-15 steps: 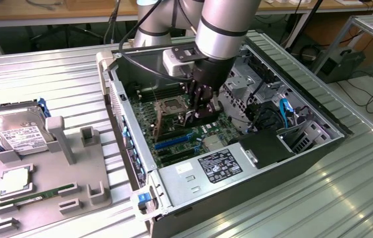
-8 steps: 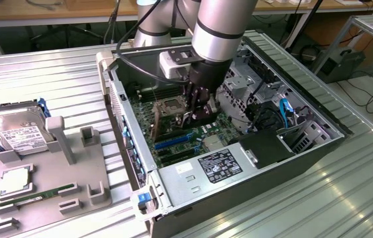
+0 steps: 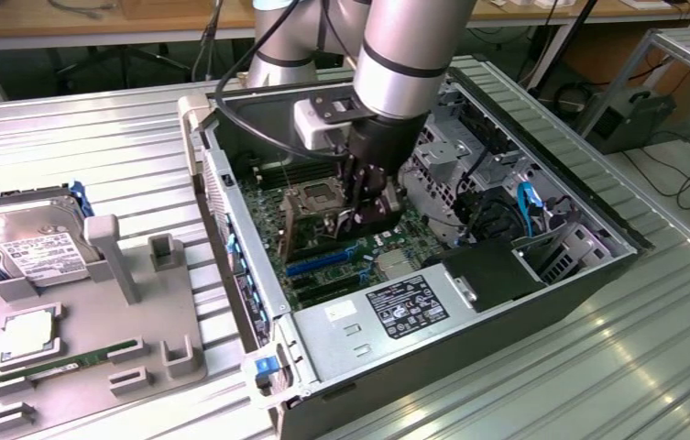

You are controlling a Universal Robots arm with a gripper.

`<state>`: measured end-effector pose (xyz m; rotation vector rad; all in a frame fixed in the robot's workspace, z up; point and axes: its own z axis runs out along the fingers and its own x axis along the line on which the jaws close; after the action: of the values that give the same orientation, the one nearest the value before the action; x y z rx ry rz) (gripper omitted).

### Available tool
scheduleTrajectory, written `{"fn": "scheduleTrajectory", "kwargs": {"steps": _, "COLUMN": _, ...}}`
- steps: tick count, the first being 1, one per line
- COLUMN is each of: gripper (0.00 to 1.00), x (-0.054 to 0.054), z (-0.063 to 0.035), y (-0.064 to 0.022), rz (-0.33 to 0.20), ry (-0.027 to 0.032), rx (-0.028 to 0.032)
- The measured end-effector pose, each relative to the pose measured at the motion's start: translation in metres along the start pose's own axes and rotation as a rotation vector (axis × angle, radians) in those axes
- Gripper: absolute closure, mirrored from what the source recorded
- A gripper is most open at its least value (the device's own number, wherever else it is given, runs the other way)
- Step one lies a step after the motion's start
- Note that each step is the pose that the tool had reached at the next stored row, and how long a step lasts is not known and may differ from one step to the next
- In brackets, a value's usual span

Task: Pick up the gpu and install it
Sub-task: 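Insert the gpu into the slot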

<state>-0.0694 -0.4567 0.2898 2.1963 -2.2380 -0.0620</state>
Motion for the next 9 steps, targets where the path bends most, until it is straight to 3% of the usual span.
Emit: {"fn": "scheduleTrajectory", "kwargs": {"steps": 9, "gripper": 0.74, "x": 0.0001, "z": 0.0046, "y": 0.0012, "rz": 0.0, "ry": 0.0001, "rx": -0.0001}}
